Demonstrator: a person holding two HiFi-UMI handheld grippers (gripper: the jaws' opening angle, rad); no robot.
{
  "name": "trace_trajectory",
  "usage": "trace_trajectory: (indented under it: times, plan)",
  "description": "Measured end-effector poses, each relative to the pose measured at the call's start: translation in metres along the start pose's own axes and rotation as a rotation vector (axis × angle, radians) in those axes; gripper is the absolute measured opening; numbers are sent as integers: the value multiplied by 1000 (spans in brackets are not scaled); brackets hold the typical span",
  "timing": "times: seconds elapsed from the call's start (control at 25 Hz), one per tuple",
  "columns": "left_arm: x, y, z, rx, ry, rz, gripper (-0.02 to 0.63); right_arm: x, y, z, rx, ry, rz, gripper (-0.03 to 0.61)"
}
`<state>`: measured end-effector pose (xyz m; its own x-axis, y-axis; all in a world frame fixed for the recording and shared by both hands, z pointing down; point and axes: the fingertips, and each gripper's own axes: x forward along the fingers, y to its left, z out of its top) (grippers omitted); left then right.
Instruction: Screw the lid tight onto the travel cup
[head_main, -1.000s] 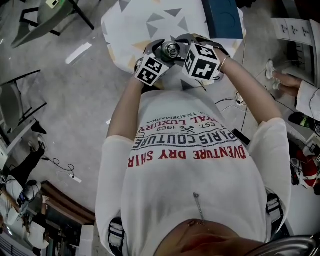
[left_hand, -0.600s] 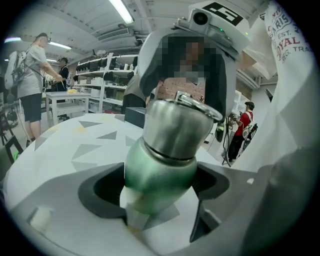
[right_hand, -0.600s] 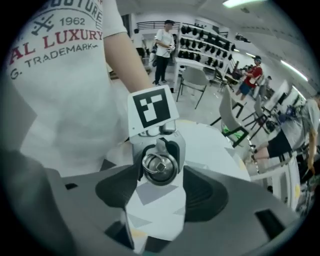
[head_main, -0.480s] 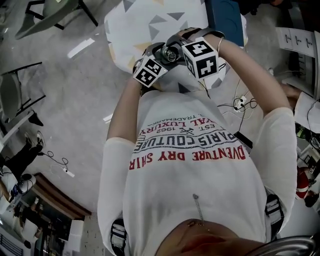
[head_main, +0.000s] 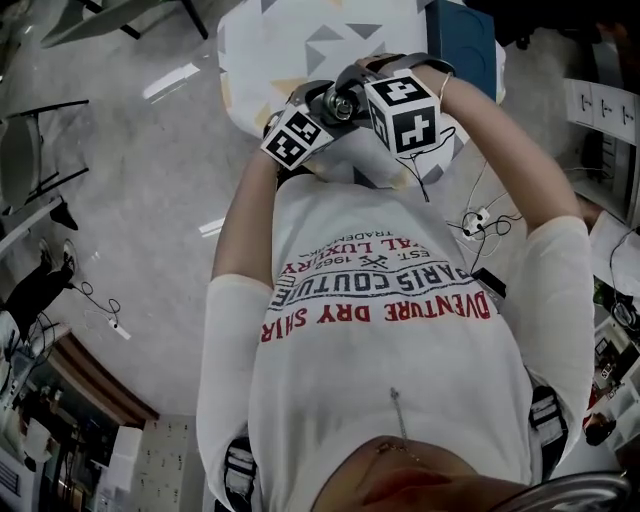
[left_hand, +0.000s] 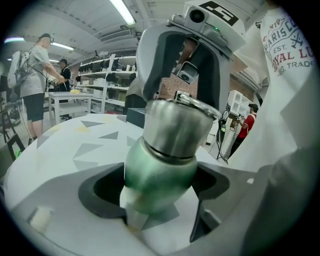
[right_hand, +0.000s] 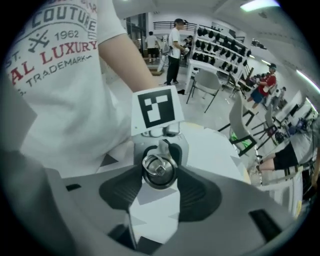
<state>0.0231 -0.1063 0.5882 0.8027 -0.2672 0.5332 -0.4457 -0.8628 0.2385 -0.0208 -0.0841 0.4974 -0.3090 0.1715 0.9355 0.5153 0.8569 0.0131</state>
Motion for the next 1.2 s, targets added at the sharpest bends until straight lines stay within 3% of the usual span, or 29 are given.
trace_trajectory:
  times: [0.36,0.72,0.84,0.92,1.08,1.2]
  plan:
    - [0,3,1,-25,-25,31,407,2,-10,-3,420,15,-132,224]
    - [-2,2,0,-33,-19,18,408,0,-15,-6,695,-6,-242,225]
    - [-1,3,0,-33,-24,15,408,-1,-13,-4,676,-52,-249,229]
    - [-1,2,-1,-31,-18,8,408,-5,-9,0,639,-110,-221,266]
    - [-1,2,0,-27,-15,10,408,-14,-7,-5,457,-102,-196,285]
    - [0,0,0,-29,-21,11,408,-13,-6,-11,310,-57,-125,285]
